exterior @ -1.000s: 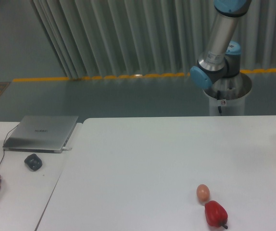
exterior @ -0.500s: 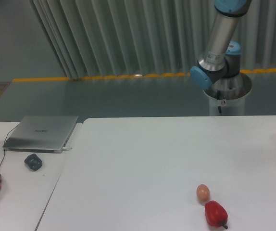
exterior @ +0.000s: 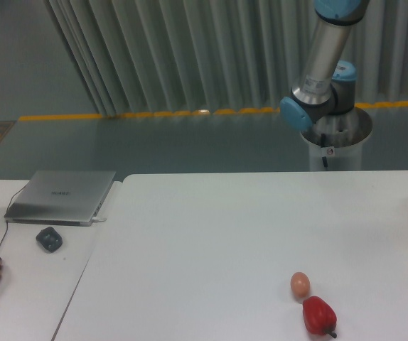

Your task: Place the green pepper on the table

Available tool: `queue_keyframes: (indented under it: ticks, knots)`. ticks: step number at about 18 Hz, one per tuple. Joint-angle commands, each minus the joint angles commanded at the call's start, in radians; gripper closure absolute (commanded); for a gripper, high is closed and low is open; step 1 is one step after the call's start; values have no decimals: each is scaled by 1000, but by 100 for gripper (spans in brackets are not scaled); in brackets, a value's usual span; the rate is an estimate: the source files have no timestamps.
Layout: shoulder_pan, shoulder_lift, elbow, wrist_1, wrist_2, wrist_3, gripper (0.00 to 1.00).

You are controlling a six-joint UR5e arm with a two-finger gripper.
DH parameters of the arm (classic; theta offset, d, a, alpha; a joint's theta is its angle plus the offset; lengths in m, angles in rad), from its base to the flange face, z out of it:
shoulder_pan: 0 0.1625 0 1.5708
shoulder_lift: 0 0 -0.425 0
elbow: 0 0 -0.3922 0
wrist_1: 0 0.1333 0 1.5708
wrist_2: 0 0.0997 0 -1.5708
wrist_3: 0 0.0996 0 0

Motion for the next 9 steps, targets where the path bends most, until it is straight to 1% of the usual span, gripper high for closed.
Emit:
queue_keyframes:
  ticks: [2, 4, 5, 8, 9]
  knots:
    - [-44, 8, 11, 0, 0, -52, 48]
    - [-74, 11, 14, -2, -8, -107, 48]
    - [-91, 17, 14, -2, -30, -137, 48]
    - [-97, 28, 14, -2, -142, -198, 48]
    - [-101, 29, 11, 0, -164, -212, 48]
